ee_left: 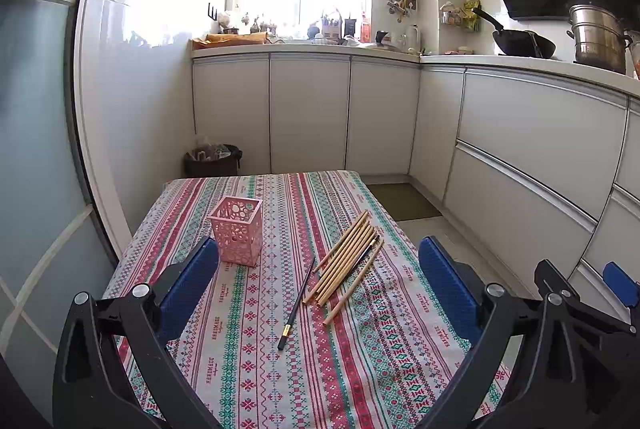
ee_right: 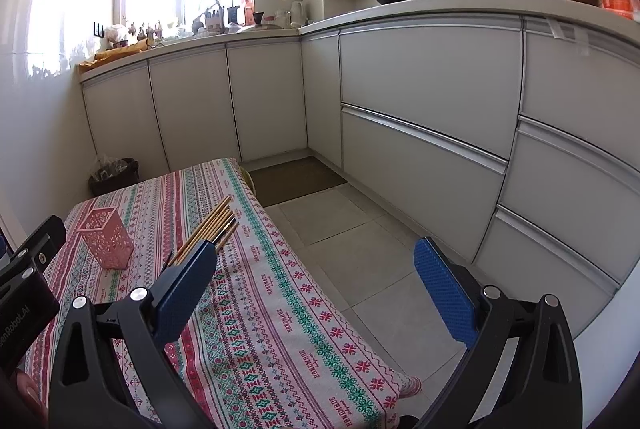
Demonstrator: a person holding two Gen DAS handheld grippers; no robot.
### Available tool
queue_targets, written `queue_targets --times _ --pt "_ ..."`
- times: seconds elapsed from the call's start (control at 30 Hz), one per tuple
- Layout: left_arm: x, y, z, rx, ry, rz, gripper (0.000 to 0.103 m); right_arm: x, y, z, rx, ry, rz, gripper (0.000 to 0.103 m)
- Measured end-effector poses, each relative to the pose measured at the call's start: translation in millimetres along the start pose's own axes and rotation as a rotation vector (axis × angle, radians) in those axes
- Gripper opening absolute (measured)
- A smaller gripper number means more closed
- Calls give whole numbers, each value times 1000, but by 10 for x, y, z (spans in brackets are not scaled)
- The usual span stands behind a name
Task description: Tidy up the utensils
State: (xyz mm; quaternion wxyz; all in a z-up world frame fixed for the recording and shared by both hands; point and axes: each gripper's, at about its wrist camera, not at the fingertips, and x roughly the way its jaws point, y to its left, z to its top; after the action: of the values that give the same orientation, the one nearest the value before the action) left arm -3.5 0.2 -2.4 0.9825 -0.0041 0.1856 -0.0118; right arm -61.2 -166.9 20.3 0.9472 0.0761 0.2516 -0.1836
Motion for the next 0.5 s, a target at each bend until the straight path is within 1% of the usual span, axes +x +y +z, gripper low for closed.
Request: queue_targets --times 0.5 --pt "15 24 -18 -2 5 3 96 12 7 -15 -2 7 2 96"
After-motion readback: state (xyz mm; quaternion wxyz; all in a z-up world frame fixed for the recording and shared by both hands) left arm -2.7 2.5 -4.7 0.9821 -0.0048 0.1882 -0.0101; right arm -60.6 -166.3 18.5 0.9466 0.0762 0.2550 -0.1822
